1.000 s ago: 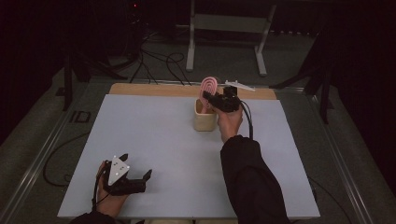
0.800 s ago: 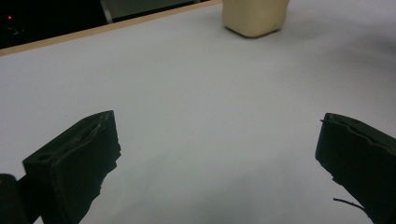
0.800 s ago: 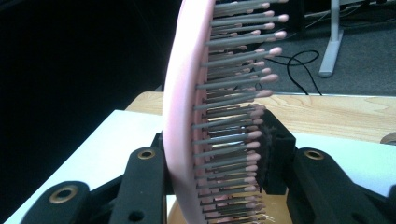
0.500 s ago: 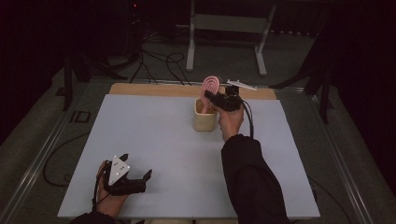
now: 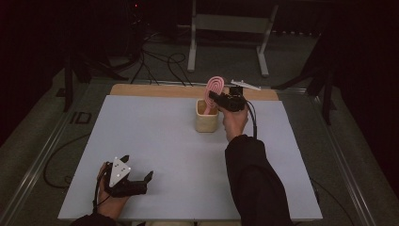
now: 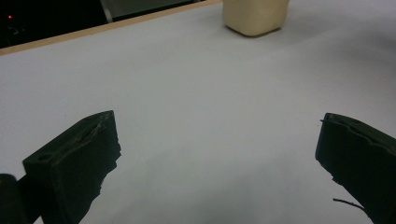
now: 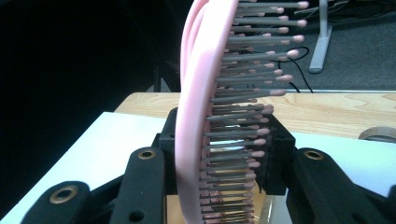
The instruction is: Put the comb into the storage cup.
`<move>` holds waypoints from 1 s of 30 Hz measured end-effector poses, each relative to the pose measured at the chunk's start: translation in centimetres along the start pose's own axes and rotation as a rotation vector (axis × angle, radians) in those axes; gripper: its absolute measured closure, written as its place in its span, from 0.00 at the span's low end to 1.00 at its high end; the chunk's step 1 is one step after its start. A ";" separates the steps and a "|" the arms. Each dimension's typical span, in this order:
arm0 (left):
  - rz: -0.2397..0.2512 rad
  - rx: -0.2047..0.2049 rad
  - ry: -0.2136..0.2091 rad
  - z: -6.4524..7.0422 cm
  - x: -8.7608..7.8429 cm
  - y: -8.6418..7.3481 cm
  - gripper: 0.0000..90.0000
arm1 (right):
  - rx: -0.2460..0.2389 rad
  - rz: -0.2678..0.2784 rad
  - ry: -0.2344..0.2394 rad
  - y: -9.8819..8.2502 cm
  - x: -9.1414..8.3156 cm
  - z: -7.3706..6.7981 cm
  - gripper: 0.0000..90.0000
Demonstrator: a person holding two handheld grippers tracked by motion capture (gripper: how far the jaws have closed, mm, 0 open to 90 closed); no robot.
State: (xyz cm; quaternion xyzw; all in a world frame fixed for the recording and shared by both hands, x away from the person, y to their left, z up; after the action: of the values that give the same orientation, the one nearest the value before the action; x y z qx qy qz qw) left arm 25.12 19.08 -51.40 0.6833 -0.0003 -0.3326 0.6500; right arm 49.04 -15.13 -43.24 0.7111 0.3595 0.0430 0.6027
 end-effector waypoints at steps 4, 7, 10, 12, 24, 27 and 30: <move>0.000 0.000 0.000 0.0 0.0 0.0 0.00 | -0.001 -0.003 -0.003 0.0 0.0 0.1 0.68; -0.003 0.003 -0.001 0.0 0.0 0.0 0.00 | -0.001 -0.005 -0.002 0.0 0.0 0.3 0.68; -0.003 0.003 -0.001 0.0 0.0 0.0 0.00 | 0.000 -0.006 -0.002 -0.1 0.1 0.3 0.68; -0.003 0.002 0.000 0.0 0.0 0.0 0.00 | 0.001 -0.008 -0.004 -0.1 0.1 0.4 0.68; -0.004 0.005 0.000 0.0 0.0 0.0 0.00 | 0.007 -0.009 -0.017 -0.2 0.0 0.7 0.62; -0.005 0.007 -0.001 0.0 0.1 0.0 0.00 | -0.002 -0.009 -0.016 -0.1 -0.1 0.9 0.56; -0.006 0.006 -0.001 0.1 0.1 -0.1 0.00 | -0.010 -0.010 -0.014 -0.1 -0.1 0.9 0.51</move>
State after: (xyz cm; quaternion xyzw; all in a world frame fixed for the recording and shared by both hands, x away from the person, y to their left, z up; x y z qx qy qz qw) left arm 25.12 19.01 -51.47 0.6851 0.0005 -0.3348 0.6469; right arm 49.34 -15.97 -43.55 0.7066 0.3588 0.0368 0.6088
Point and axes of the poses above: each handheld gripper's, and its own axes: x roughly forward along the jaws, y roughly out of its top, z roughly to its right, the point moved 2 cm from there along x, roughly forward along the jaws, and after that the axes turned 8 degrees about -x, right-handed, at the moved point
